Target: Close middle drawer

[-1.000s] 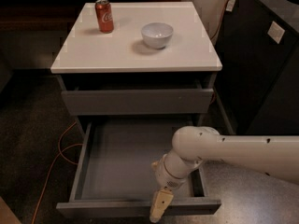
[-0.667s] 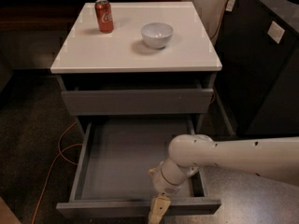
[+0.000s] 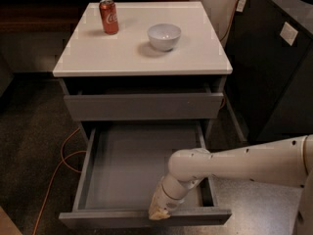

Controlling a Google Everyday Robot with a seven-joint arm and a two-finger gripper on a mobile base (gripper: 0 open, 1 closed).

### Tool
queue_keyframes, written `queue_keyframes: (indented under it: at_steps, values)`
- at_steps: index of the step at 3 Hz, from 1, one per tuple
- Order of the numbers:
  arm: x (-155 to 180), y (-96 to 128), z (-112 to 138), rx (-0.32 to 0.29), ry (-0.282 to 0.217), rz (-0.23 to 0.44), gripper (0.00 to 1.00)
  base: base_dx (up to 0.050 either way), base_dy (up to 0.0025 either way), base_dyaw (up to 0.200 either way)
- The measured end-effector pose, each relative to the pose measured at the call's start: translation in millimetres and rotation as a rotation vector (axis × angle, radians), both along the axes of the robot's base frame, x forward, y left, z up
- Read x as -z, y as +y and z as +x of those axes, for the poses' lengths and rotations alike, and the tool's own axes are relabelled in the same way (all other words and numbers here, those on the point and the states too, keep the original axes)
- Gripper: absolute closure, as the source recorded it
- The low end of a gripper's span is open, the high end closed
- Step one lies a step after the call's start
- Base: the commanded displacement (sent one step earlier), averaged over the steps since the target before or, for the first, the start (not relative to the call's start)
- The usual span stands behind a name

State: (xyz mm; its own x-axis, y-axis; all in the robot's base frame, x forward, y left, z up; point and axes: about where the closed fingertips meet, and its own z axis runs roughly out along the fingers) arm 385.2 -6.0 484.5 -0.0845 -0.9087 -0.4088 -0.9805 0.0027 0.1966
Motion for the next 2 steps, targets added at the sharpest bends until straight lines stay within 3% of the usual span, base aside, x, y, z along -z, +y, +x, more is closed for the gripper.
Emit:
queue_keyframes:
  at_steps: [1, 2]
  values:
    - [12.4, 4.0, -1.0, -0.001, -0.002, -0.029, 0.95, 0.0, 0.0, 0.0]
    - [15.2, 12.0, -5.9, -0.027, -0.009, -0.044, 1.0, 0.0, 0.0, 0.0]
